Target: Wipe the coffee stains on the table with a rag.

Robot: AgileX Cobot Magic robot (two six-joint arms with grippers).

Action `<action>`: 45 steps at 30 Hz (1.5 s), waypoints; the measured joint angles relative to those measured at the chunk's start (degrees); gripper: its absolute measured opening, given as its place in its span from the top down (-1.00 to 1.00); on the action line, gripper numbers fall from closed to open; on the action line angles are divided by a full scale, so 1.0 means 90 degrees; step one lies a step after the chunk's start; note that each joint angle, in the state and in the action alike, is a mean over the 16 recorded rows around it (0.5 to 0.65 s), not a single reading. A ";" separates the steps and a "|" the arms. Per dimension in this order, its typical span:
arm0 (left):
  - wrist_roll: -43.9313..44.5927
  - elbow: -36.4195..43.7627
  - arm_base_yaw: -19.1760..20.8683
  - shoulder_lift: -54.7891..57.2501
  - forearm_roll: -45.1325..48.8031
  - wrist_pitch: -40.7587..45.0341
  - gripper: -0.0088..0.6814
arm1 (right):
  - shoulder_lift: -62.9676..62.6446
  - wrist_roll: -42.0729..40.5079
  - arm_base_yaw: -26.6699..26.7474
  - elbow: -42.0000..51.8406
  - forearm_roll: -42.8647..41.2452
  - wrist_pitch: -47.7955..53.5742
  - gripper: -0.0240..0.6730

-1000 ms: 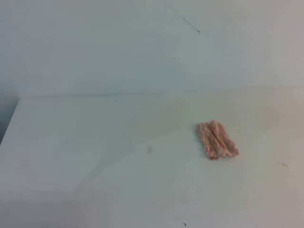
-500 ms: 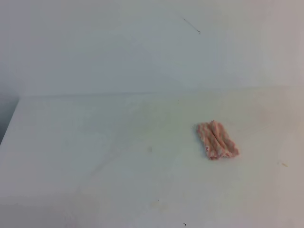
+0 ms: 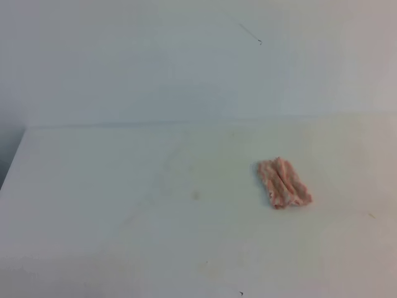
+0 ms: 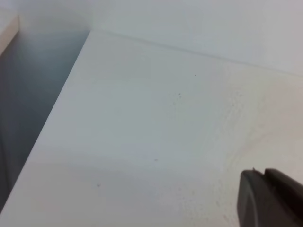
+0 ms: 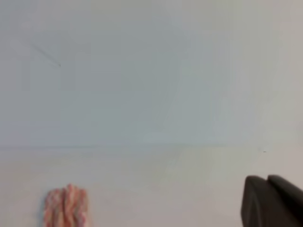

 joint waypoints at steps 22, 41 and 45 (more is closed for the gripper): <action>0.0000 0.0000 0.0000 0.0000 0.0000 0.0000 0.98 | -0.2534 -0.0005 -0.1074 0.2907 0.0017 -0.0117 0.94; 0.0000 0.0018 0.0000 0.0000 0.0000 0.0000 0.98 | -0.2519 -0.0009 -0.1074 0.2872 0.0001 0.0023 0.94; 0.0000 0.0036 0.0000 0.0000 -0.0001 -0.0006 0.98 | -0.2517 -0.0009 -0.1074 0.2862 0.0003 0.0023 0.94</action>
